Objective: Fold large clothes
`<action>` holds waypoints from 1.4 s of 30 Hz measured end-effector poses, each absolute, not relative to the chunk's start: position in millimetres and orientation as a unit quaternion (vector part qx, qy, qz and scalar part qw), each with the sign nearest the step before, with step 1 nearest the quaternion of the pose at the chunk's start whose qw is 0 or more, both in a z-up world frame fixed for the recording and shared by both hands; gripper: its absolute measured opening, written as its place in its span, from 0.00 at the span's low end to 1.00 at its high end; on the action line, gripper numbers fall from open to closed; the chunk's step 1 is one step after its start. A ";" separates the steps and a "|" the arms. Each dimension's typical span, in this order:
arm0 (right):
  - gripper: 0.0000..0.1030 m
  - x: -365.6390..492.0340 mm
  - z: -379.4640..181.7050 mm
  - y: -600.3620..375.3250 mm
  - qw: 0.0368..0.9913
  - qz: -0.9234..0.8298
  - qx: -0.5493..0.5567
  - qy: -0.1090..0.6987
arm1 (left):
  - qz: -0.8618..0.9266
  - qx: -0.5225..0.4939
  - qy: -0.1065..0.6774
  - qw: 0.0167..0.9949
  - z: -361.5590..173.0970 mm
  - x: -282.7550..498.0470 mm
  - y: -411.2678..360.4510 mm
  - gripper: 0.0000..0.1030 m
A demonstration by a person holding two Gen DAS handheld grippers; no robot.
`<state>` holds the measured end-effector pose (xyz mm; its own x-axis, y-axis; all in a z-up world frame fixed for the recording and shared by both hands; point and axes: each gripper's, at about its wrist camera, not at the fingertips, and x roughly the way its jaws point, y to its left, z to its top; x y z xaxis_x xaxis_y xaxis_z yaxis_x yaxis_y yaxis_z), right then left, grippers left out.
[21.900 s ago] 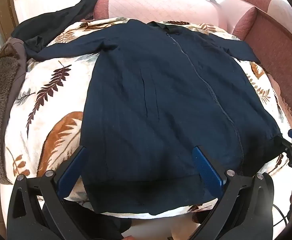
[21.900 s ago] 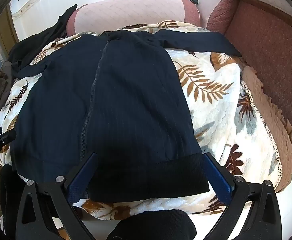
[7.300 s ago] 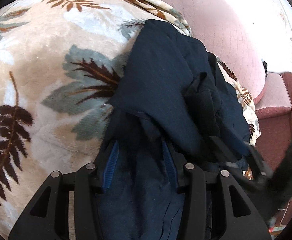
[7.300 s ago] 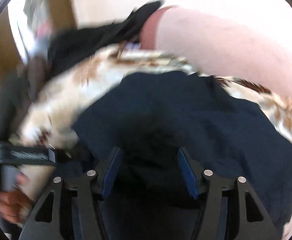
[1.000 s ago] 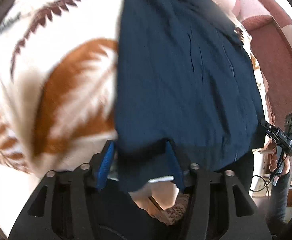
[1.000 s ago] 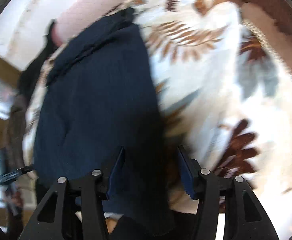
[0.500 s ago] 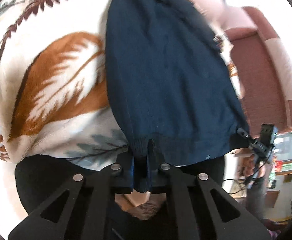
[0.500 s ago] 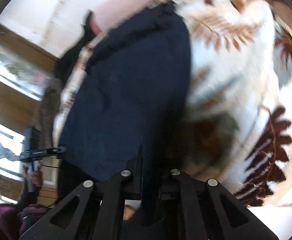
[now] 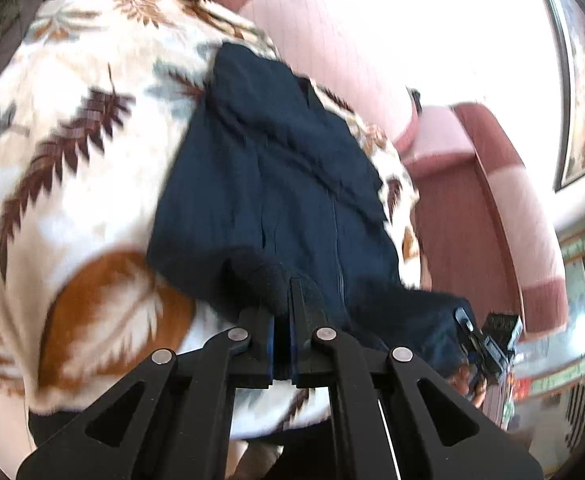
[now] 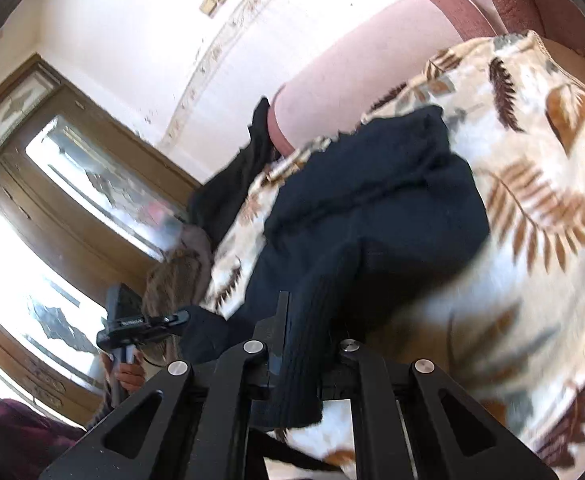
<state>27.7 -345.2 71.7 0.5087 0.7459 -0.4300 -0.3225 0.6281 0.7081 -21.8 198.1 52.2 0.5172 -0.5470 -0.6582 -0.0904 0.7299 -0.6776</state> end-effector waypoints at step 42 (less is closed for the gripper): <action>0.49 354.5 -7.6 -365.0 0.806 0.114 0.449 0.370 | -0.022 -0.385 0.470 0.794 -12.9 294.1 282.0 0.44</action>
